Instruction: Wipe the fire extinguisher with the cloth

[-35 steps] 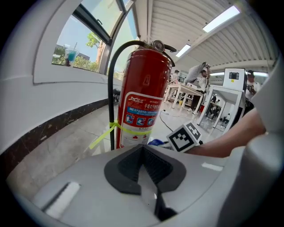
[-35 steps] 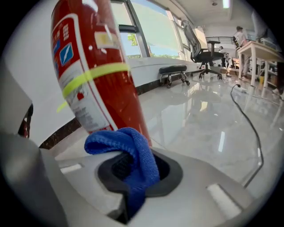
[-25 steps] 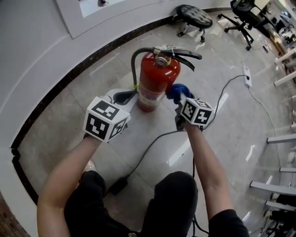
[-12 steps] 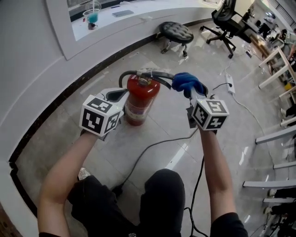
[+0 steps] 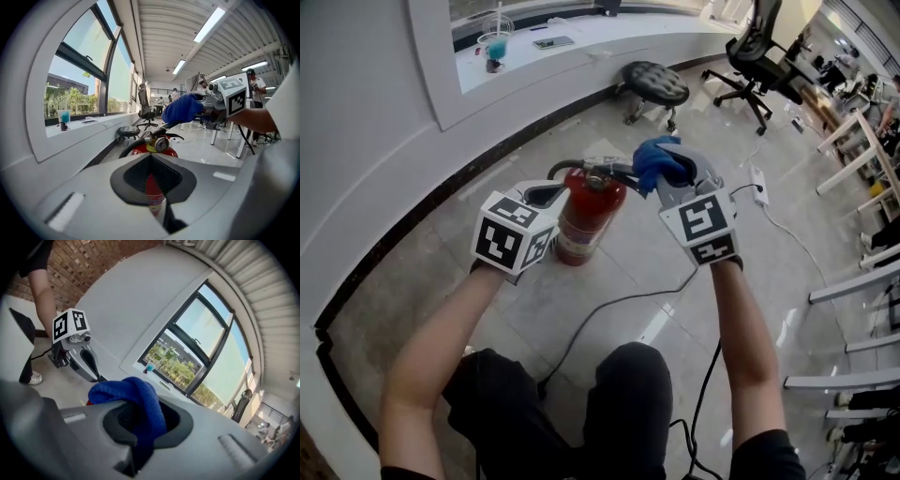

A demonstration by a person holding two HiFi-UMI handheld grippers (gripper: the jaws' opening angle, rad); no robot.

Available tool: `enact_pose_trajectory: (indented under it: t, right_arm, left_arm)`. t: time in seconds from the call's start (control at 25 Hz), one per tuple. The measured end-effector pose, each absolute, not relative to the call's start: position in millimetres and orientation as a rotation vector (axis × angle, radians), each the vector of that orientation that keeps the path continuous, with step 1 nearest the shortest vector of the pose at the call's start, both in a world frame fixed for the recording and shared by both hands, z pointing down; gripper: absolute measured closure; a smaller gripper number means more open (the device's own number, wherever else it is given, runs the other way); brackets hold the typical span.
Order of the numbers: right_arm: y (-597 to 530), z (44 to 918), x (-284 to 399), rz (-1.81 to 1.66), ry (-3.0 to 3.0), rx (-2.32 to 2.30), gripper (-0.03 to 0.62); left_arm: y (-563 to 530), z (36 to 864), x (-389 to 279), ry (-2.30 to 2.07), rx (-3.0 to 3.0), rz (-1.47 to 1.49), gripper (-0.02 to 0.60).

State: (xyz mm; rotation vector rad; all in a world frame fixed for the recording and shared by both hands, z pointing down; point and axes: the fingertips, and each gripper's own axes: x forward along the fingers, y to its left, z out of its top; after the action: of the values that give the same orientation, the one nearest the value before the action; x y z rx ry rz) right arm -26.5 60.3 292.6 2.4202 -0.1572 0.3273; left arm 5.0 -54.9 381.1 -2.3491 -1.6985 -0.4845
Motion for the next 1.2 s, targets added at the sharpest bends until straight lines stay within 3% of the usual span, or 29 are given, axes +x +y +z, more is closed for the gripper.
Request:
enact_pose_trajectory:
  t: [0.6,1.2]
  right_arm:
    - [-34.8,341.2,41.0,0.545,-0.365,1.889,0.565]
    - [-92.4,396.0,81.5,0.943,-0.494,2.127,0.565]
  left_arm:
    - [-107.4,405.0,45.6,-1.718,-2.409,-0.572,0.575]
    - [-143.3,411.1,68.4,-1.735,-2.386,-0.617,0.575]
